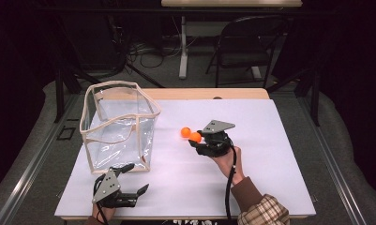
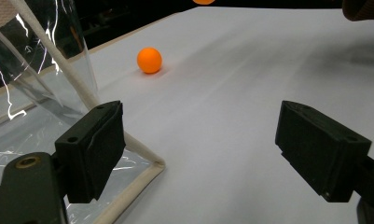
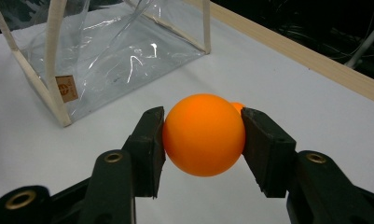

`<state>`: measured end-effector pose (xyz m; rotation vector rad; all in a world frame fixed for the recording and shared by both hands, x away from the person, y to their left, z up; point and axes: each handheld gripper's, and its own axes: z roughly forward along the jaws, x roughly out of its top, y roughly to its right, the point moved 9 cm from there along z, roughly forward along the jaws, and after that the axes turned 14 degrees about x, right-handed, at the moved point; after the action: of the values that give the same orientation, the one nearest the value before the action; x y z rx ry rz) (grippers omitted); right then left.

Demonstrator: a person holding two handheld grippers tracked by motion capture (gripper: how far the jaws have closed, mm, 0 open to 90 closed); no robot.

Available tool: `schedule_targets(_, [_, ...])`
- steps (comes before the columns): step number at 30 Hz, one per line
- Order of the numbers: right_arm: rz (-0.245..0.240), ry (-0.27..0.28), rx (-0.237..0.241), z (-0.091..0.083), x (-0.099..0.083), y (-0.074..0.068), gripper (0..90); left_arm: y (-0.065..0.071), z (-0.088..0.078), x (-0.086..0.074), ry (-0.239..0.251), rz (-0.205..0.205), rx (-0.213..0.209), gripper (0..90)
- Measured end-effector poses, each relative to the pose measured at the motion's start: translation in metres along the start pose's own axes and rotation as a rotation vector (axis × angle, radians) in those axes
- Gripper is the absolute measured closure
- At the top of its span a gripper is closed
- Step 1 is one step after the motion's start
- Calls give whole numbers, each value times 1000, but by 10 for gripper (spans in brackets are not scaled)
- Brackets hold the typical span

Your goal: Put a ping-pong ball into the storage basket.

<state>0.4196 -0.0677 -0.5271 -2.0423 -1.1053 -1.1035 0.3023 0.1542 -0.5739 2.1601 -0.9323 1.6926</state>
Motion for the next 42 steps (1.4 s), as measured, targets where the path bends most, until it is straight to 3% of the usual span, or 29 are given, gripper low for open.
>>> schedule_targets(42, [-35, 7, 35, 18, 39, -2, 511, 0, 0, 0, 1, 5, -2, 159])
